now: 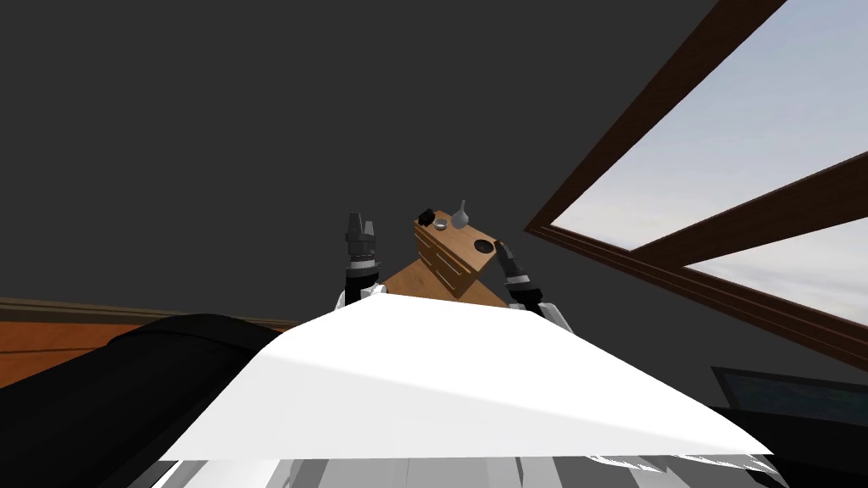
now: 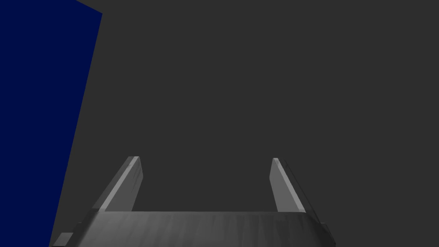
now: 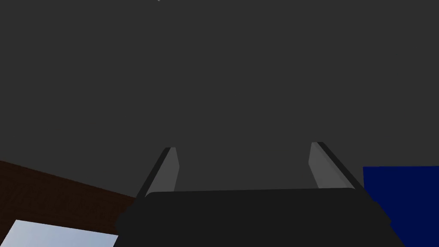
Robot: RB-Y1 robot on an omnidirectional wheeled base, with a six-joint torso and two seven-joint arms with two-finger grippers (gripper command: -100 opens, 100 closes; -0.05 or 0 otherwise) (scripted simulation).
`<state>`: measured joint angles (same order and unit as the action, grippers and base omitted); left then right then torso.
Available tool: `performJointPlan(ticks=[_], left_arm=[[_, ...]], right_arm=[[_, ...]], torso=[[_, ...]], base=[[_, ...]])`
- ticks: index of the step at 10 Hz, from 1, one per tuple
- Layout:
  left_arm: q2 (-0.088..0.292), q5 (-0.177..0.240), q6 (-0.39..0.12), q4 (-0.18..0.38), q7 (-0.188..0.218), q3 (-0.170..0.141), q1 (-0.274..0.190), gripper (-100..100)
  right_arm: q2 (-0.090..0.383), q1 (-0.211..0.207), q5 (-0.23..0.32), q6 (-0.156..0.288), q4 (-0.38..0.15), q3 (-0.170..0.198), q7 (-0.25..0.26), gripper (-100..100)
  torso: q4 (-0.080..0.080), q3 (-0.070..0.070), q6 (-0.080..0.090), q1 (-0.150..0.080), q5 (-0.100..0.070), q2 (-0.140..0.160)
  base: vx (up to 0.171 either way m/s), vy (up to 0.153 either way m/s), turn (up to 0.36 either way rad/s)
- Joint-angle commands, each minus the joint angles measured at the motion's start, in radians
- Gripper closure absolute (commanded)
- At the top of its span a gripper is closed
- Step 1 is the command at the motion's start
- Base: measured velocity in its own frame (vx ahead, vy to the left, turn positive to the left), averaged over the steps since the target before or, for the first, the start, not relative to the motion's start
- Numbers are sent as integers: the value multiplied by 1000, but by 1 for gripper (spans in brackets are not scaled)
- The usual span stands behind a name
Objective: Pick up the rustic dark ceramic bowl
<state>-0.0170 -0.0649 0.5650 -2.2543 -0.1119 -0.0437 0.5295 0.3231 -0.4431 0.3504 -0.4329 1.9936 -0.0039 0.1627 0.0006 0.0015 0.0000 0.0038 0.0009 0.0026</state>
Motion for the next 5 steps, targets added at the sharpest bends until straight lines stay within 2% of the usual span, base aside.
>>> performJointPlan(ticks=[1, 2, 3, 4, 5], left_arm=[[0, 0, 0, 0, 0, 0, 0, 0], [0, 0, 0, 0, 0, 0, 0, 0], [0, 0, 0, 0, 0, 0, 0, 0], [0, 0, 0, 0, 0, 0, 0, 0], [0, 0, 0, 0, 0, 0, 0, 0]], right_arm=[[16, 11, 29, 5, -20, 3, 9, -100], [47, 23, 68, 9, -56, 11, 28, -100], [47, 23, 75, 9, -56, 11, 28, -100], [77, 36, 114, 14, -93, 19, 48, -100], [77, 36, 121, 14, -93, 19, 48, -100]], torso=[[0, 0, 0, 0, 0, 0], [0, 0, 0, -1, 0, 0], [0, 0, 0, 0, 0, 0], [0, 0, 0, 0, 0, 0], [0, 0, 0, 0, 0, -1]], base=[[-43, 49, 13], [-46, 58, 30], [-35, 56, 16], [-31, 66, 33], [-32, 53, 15]])
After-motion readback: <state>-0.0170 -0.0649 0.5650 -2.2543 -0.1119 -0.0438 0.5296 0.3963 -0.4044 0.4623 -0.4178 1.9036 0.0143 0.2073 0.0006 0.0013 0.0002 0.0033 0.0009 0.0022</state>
